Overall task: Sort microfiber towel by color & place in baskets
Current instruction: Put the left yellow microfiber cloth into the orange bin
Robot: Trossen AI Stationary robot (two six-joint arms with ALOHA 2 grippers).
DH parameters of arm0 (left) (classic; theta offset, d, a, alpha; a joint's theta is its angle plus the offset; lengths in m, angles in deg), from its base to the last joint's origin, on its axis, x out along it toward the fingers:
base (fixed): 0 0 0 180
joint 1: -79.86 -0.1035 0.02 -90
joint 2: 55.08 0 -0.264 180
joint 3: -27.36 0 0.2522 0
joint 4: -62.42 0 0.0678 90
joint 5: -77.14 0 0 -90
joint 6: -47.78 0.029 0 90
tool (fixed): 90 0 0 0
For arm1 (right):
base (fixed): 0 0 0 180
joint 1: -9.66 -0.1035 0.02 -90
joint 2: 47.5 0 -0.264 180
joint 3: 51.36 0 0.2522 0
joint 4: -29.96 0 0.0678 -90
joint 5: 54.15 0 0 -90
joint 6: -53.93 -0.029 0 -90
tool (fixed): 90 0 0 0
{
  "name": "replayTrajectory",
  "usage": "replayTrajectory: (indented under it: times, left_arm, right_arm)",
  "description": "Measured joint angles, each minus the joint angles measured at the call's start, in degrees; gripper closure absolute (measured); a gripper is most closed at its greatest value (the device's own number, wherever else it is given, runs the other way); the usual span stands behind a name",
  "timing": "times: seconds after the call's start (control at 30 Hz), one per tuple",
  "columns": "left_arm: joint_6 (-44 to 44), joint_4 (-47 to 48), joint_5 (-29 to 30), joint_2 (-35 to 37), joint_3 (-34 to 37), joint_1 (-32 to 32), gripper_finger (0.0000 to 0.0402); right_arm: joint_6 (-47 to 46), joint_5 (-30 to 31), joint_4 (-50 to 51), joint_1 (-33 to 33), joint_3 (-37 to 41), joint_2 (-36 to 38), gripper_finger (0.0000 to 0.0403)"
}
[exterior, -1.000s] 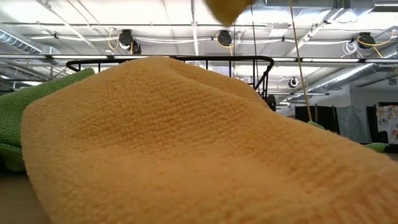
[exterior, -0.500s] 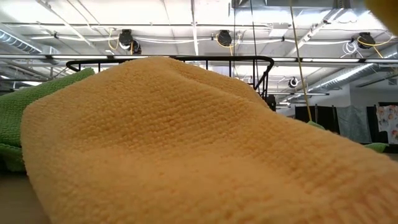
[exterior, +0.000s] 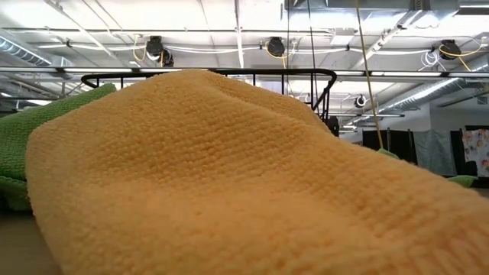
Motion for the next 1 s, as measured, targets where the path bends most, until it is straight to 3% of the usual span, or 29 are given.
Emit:
replayTrajectory:
  times: [0.6,1.0]
  left_arm:
    - [1.89,-0.89,-1.29,0.00,0.00,-2.60,0.0152]
    - [1.73,-0.80,-1.31,0.00,0.00,-2.60,0.0152]
  right_arm:
    - [3.15,-7.00,1.01,-0.73,0.11,-17.75,0.0375]
    - [2.50,-9.36,0.87,-0.75,0.11,-19.19,0.0245]
